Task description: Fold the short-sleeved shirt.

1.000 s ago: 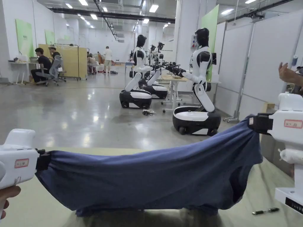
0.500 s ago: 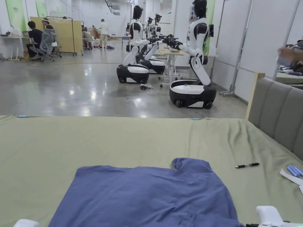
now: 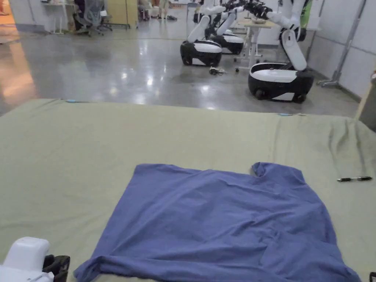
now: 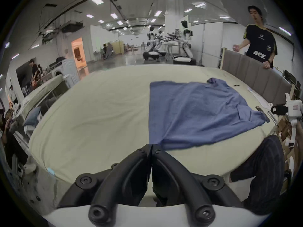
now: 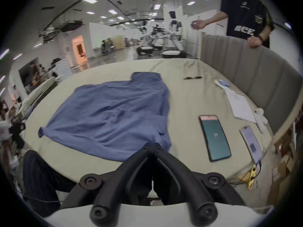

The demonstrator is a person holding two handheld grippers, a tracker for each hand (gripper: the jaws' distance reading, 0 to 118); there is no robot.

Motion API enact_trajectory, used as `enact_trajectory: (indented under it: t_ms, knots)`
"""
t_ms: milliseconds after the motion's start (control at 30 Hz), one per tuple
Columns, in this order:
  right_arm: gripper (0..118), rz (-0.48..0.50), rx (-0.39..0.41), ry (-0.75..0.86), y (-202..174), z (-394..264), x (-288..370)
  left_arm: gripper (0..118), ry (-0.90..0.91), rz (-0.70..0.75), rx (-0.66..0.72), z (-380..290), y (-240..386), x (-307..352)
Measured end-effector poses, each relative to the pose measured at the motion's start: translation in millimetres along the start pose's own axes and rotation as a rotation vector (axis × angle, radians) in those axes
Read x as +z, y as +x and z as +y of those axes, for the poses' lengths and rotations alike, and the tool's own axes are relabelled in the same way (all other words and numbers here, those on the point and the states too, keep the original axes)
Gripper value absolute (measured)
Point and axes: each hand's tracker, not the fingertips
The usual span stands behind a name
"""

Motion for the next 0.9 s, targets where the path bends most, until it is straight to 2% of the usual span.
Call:
enact_trajectory:
  t_ms: [33, 67, 100, 133, 167, 200, 233, 433, 467, 533, 567, 600, 667, 700, 733, 800, 833, 867, 900]
  knots:
    - [0, 0.068, -0.02, -0.013, 4, -2, 0, 3, -0.056, -0.046, -0.009, -5, -3, -8]
    - [0, 0.109, -0.055, -0.019, -2, -9, 3, 3, -0.078, -0.034, -0.024, -6, -3, -17]
    - [0, 0.097, -0.077, -0.024, -3, -10, 3, 5, -0.096, 0.005, -0.062, -6, -2, -24]
    - [0, 0.08, -0.064, -0.024, -4, -10, 2, 25, -0.092, 0.024, -0.091, -6, -1, -29]
    - [0, 0.076, -0.052, -0.029, -4, -10, 1, 55, -0.092, 0.011, -0.102, -16, -18, -48]
    - [0, 0.067, -0.04, -0.036, -5, -15, 0, 79, -0.087, -0.011, -0.09, -17, -23, -59]
    - [0, 0.058, -0.039, -0.044, -6, -14, -1, 84, -0.087, -0.032, -0.088, -15, -26, -68]
    - [0, 0.061, -0.044, -0.098, -9, -9, -15, 81, -0.182, -0.068, -0.194, 2, -8, -115]
    - [0, 0.058, -0.034, -0.108, -7, -13, -21, 73, -0.208, -0.099, -0.203, 4, -5, -124]
    - [0, 0.052, -0.016, -0.124, -10, -8, -27, 6, -0.265, -0.152, -0.205, 6, 2, -143]
    - [0, 0.051, -0.008, -0.13, -12, -4, -29, 6, -0.297, -0.091, -0.226, 6, 15, -138]
    - [6, 0.052, -0.001, -0.129, -6, -8, -40, 6, -0.285, -0.057, -0.282, 5, 22, -143]
    - [73, 0.062, 0.019, -0.144, -8, -1, -46, 6, -0.29, -0.075, -0.261, 8, 31, -145]
    - [103, 0.067, 0.038, -0.178, -10, 2, -51, 6, -0.269, -0.069, -0.248, 22, 30, -111]
    - [118, 0.059, 0.055, -0.193, -9, -1, -59, 6, -0.266, -0.08, -0.235, 26, 32, -105]
    - [117, 0.056, 0.099, -0.173, -11, -1, -67, 6, -0.264, -0.075, -0.227, 33, 40, -95]
    - [113, 0.049, 0.115, -0.192, -12, 1, -74, 6, -0.267, -0.075, -0.231, 26, 28, -117]
    - [98, 0.03, 0.131, -0.228, -12, -2, -83, 6, -0.268, -0.073, -0.237, 24, 28, -122]
    - [89, 0.035, 0.14, -0.247, -13, -2, -87, 6, -0.269, -0.071, -0.241, 24, 31, -122]
